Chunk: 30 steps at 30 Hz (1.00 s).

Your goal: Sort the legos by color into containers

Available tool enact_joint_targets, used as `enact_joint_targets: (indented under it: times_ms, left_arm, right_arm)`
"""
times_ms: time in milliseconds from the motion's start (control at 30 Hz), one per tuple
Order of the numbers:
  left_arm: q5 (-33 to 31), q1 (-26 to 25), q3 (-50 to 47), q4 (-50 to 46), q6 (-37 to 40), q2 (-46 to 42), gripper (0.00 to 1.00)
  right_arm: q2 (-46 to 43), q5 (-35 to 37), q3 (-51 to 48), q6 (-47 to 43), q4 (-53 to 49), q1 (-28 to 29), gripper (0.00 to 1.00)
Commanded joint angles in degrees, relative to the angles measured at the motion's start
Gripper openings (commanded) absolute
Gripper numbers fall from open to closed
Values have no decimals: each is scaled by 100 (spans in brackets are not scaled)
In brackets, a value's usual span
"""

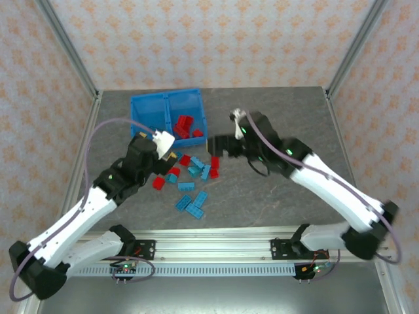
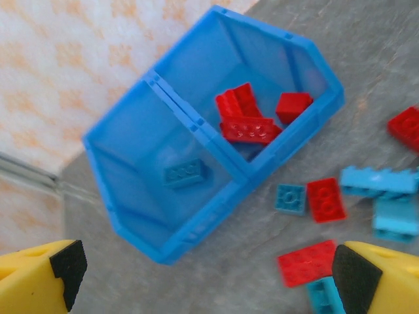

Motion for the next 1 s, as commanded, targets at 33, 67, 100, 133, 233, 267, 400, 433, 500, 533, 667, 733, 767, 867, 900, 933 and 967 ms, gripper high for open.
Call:
enact_joint_targets:
  times_ms: [33, 67, 100, 133, 233, 267, 400, 433, 500, 533, 667, 733, 767, 867, 900, 933, 967]
  left_arm:
    - [485, 43, 1248, -1818, -2238, 804, 100]
    - [488, 38, 1284, -2103, -2527, 927, 100]
    - [470, 40, 1145, -2210, -2762, 942, 100]
    - [464, 45, 932, -2210, -2914, 889, 100]
    - [436, 57, 109, -2040, -3214, 732, 100]
    - [445, 98, -127, -1965, -3312, 750, 100]
    - [571, 224, -648, -1695, -3368, 1164, 99]
    - [563, 268, -693, -1649, -3383, 1299, 99]
    - [576, 323, -556, -1674, -3367, 1659, 97]
    - [559, 348, -506, -1650, -3339, 1795, 94]
    - [437, 578, -375, -1556, -3250, 2379, 81]
    - [539, 683, -390, -1421, -3228, 2585, 76]
    - [701, 734, -390, -1366, -3195, 2691, 72]
    - [877, 792, -271, -1397, -3131, 2974, 64]
    - [922, 822, -245, -1397, -3092, 3043, 63]
    - [983, 839, -213, -1393, -3070, 3112, 61]
    - [1074, 860, -180, -1392, -3037, 3200, 59]
  right_arm:
    - [-1158, -981, -1400, 488, 142, 219, 99]
    - [-1497, -1217, -1720, 590, 239, 255, 100]
    - [-1799, -1427, -2005, 692, 322, 276, 100]
    - [-2036, -1523, -2188, 777, 361, 291, 100]
    - [-2633, -1703, -2600, 1008, 389, 335, 99]
    - [-2768, -1744, -2725, 1092, 406, 345, 99]
    - [-2927, -1962, -2978, 1292, 417, 392, 99]
    - [-2923, -1972, -3014, 1326, 417, 418, 99]
    - [-2908, -1947, -3074, 1391, 404, 494, 99]
    - [-2908, -1916, -3079, 1417, 384, 524, 99]
    - [-2974, -1667, -3127, 1548, 321, 595, 99]
    - [-2992, -1578, -3151, 1609, 330, 608, 99]
    - [-2999, -1552, -3167, 1644, 342, 617, 99]
    - [-2975, -1464, -3172, 1682, 342, 621, 99]
    - [-2966, -1434, -3154, 1690, 331, 625, 100]
    - [-2957, -1428, -3146, 1707, 342, 625, 99]
    - [-2948, -1446, -3145, 1736, 367, 622, 100]
